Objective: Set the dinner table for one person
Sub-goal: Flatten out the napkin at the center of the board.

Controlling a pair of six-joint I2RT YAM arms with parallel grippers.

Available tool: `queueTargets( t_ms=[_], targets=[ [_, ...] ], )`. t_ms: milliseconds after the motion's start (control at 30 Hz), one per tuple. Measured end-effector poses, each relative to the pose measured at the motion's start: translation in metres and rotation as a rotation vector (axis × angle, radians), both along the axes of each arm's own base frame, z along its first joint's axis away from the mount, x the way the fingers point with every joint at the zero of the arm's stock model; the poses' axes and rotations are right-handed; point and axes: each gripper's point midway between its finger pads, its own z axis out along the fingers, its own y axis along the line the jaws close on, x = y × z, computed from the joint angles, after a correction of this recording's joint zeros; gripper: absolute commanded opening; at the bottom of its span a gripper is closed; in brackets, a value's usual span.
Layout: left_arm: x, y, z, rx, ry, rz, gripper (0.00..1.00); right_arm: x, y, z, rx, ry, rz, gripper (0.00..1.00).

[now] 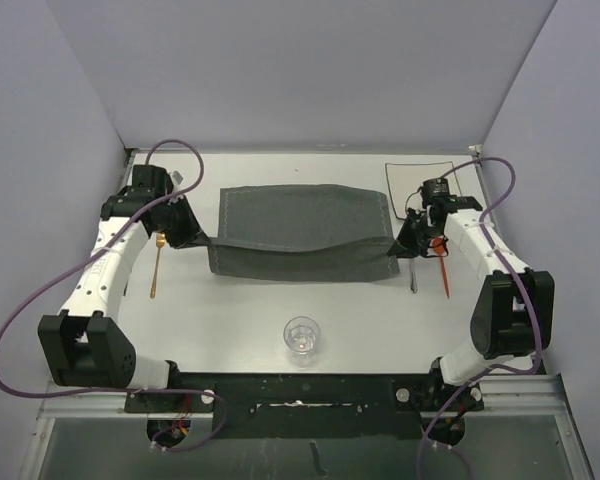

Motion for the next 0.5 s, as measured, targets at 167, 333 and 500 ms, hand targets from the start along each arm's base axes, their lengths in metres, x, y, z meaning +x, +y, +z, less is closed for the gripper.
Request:
queueTargets(
  t_ms=[167, 333, 500],
  targets=[
    [-0.008, -0.001, -0.011, 0.018, 0.036, -0.007, 0.03, -0.011, -0.006, -0.014, -0.047, 0.041, -0.008, 0.06],
    [-0.013, -0.004, -0.023, 0.022, 0.072, -0.020, 0.05, -0.021, -0.012, -0.025, -0.088, 0.083, -0.014, 0.09],
    [-0.019, -0.005, -0.044, 0.030, 0.141, -0.028, 0.09, -0.031, -0.012, -0.040, -0.139, 0.140, -0.005, 0.36]
  ],
)
